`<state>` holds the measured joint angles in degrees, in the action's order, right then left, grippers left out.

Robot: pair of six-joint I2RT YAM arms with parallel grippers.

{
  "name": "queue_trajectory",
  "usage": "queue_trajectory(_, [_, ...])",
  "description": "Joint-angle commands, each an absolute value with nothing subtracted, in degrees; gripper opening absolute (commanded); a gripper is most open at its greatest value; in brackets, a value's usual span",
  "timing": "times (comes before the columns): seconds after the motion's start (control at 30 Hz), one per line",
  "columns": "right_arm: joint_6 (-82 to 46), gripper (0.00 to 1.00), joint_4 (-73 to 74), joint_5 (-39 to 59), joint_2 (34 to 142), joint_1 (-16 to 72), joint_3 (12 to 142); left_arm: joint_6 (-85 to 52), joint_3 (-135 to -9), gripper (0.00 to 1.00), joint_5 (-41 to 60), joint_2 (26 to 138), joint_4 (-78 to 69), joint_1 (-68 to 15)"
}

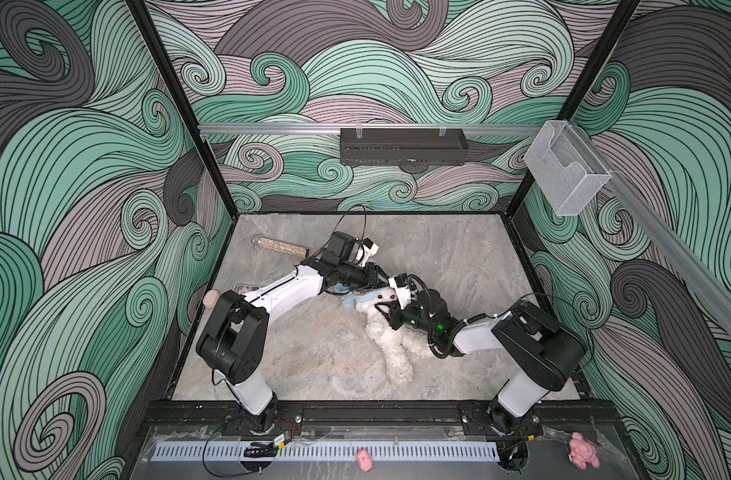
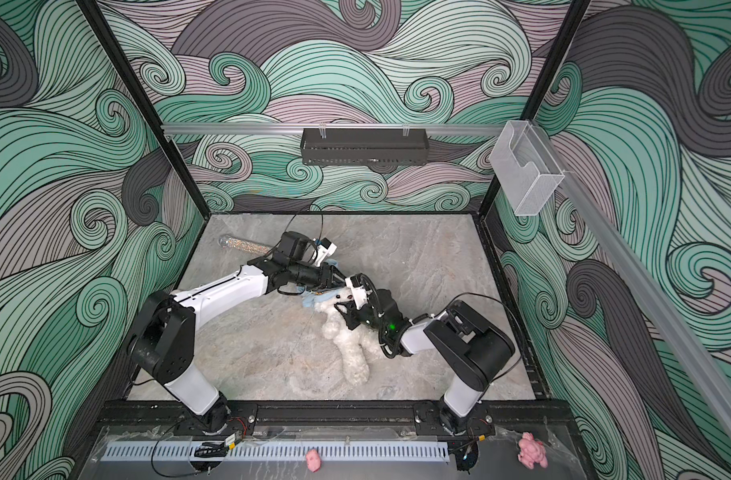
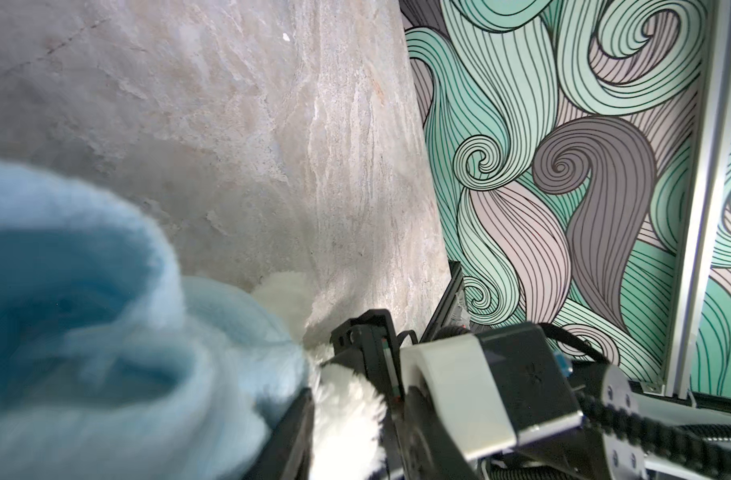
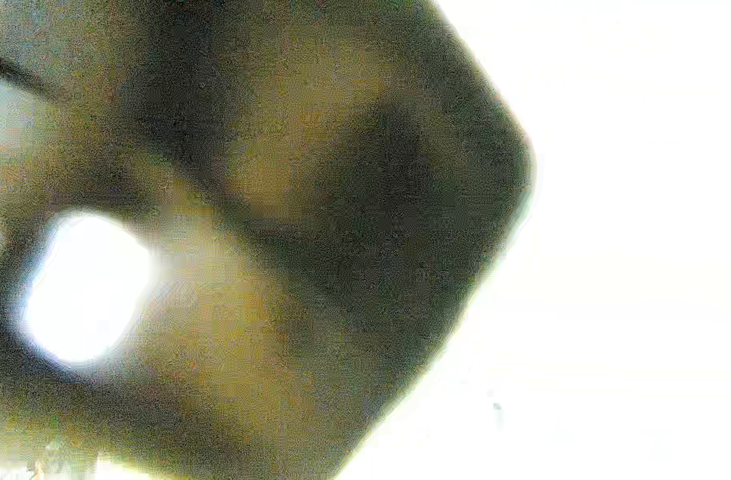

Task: Dress the teddy bear

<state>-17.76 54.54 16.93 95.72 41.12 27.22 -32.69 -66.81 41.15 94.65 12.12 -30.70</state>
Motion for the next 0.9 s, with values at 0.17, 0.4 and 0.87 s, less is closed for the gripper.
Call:
queue_trajectory(0.17, [-10.4,0.05,47.0,17.7,91.1,40.5,25.0,-26.3,-65.6,0.7,36.8,83.1,15.7,-27.1])
queue_trajectory(0.4, [-6.4,0.05,43.6,20.2,86.9,38.7,24.0,-26.3,-56.3,0.53,22.1,72.5,20.2,-20.5])
queue_trajectory(0.87, [-1.7,0.05,37.4,26.5,79.8,35.4,23.6,-16.3,-58.3,0.24,37.3,88.1,18.8,-22.2])
